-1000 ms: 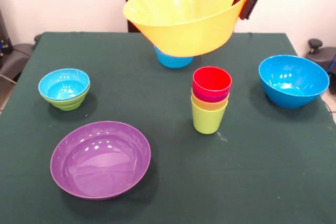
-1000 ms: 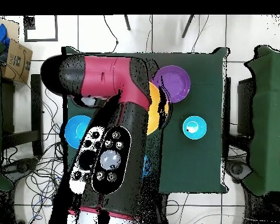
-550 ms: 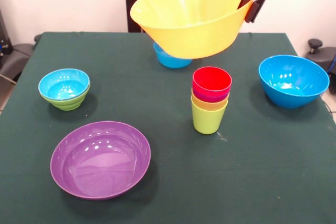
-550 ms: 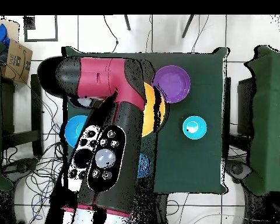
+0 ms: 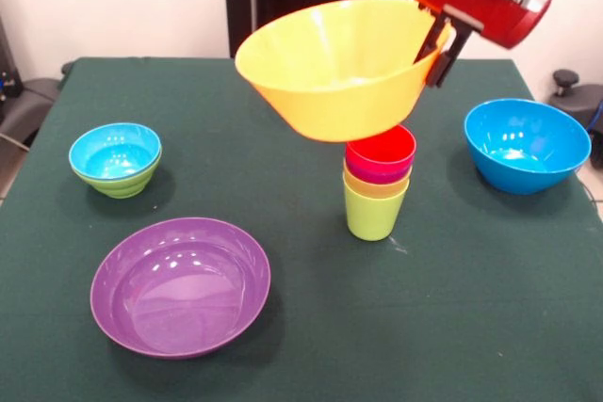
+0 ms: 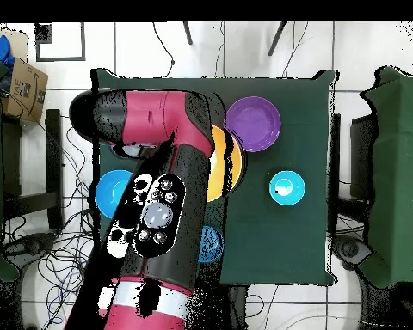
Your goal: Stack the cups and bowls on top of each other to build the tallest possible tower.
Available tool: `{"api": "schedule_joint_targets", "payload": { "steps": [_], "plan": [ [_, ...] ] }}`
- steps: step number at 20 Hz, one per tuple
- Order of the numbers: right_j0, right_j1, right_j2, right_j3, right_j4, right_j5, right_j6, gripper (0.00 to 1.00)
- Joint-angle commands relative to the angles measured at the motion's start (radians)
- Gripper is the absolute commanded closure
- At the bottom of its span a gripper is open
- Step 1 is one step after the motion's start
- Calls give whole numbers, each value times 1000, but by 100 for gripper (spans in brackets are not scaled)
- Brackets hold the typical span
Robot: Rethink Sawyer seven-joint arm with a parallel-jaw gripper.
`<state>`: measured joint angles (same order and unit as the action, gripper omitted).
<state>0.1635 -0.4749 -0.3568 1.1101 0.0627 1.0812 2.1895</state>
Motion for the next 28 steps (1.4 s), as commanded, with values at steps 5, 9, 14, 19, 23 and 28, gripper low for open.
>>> {"api": "schedule_joint_targets", "payload": {
  "steps": [5,9,14,19,23,28],
  "plan": [
    [27,74,40,39,17,-27,237,100],
    [44,72,27,10,31,30,256,100],
    [58,70,11,-10,53,76,261,100],
    [95,82,-13,-39,83,126,314,100],
    [110,84,-24,-58,105,161,330,100],
    [118,89,-37,-62,115,168,328,100]
  ]
}}
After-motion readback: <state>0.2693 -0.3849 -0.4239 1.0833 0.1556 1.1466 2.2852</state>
